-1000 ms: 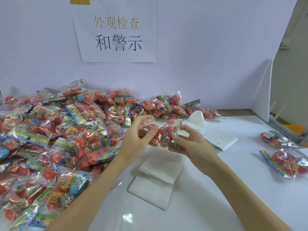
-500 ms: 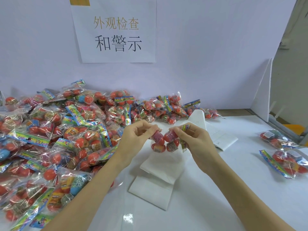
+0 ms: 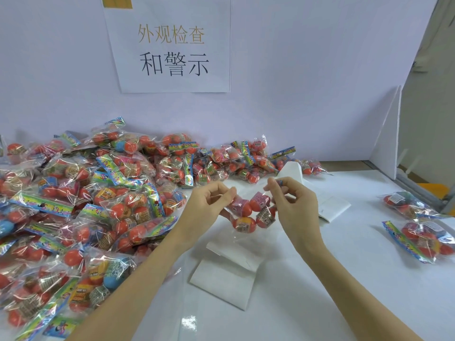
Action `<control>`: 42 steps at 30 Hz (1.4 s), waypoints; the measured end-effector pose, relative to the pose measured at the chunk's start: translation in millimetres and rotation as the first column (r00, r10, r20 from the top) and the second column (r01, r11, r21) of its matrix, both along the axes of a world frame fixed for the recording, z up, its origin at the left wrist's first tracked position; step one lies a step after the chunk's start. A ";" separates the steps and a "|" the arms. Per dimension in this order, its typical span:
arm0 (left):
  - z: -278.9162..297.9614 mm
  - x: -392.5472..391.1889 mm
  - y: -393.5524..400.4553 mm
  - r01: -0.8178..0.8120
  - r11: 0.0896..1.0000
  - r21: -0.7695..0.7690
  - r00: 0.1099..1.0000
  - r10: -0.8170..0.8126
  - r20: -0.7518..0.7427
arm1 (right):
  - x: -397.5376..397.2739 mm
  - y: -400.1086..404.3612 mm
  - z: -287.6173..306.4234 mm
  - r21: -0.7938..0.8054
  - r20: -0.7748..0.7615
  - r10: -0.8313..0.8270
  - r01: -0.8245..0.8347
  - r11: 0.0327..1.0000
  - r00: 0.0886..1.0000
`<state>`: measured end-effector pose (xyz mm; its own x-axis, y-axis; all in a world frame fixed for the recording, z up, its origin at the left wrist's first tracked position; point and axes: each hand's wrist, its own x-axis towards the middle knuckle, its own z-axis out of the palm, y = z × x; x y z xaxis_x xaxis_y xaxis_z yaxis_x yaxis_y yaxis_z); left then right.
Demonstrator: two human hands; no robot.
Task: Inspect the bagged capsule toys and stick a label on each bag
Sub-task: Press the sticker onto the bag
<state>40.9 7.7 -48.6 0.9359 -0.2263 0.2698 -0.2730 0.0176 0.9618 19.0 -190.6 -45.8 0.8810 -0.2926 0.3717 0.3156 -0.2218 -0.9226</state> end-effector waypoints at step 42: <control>0.3 1.7 0.8 -0.121 0.993 -0.012 0.992 0.121 0.033 | -0.3 -8.4 4.5 0.299 -0.283 0.375 -0.291 0.909 0.883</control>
<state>42.6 8.6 -48.3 0.9468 -0.1089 0.3028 -0.3055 -0.0084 0.9522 18.7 -199.0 -41.3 1.0000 -0.0029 0.0023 0.0026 0.0849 -0.9964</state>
